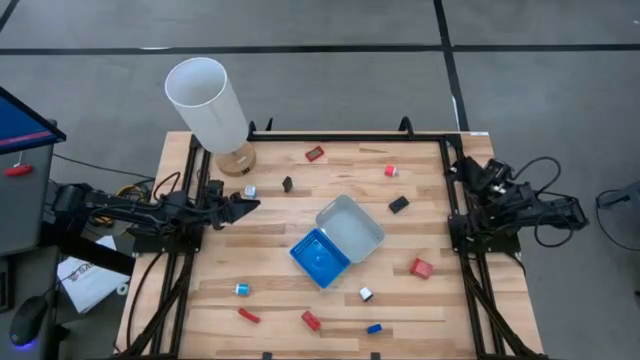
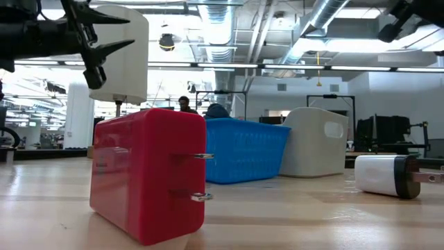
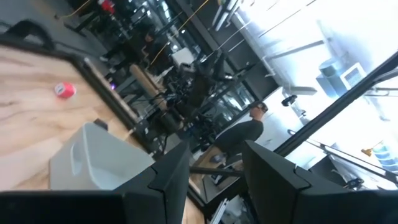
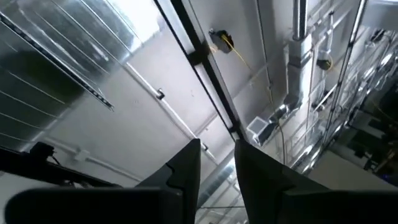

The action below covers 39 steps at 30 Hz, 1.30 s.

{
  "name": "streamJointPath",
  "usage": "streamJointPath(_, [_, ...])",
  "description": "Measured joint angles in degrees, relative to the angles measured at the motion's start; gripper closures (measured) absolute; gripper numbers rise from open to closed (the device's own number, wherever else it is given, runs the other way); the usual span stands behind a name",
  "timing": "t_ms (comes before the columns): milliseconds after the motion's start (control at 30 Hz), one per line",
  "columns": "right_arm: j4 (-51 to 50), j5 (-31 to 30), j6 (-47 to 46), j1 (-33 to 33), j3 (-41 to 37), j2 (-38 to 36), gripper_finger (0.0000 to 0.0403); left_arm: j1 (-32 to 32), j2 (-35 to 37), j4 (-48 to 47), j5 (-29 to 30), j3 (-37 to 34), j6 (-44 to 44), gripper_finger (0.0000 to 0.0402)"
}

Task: Pick & Place Office items
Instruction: Put the right red charger adapter into the gray bin

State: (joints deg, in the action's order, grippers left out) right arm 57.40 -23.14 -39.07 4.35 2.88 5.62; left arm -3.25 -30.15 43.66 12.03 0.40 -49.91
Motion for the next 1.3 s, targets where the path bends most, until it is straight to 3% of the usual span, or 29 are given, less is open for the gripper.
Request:
streamJointPath(400, [-6.97,4.74,11.64,1.92,15.34,11.83,0.031,0.0,0.0,9.38,-0.02,-0.02,7.59,0.0257])
streamJointPath(633, [-8.75,6.6,23.77,2.0,25.07,13.19,0.031,0.0,0.0,11.25,-0.83,-0.01,7.68,0.0257])
streamJointPath(767, [-11.03,6.78,24.52,2.03,29.29,13.12,0.031,0.0,0.0,12.91,-1.48,0.0,7.69,0.0257])
streamJointPath(900, [-14.84,11.49,25.02,2.05,32.5,13.14,0.031,0.0,0.0,15.77,-1.49,0.0,7.71,0.0257])
streamJointPath(1133, [-24.02,5.54,26.01,2.03,36.56,13.52,0.031,0.0,-0.01,17.99,-1.46,-0.01,8.1,0.0257])
streamJointPath(1300, [-25.42,9.35,25.54,2.03,36.93,14.55,0.031,0.0,0.0,18.29,-1.44,-0.02,8.11,0.0257])
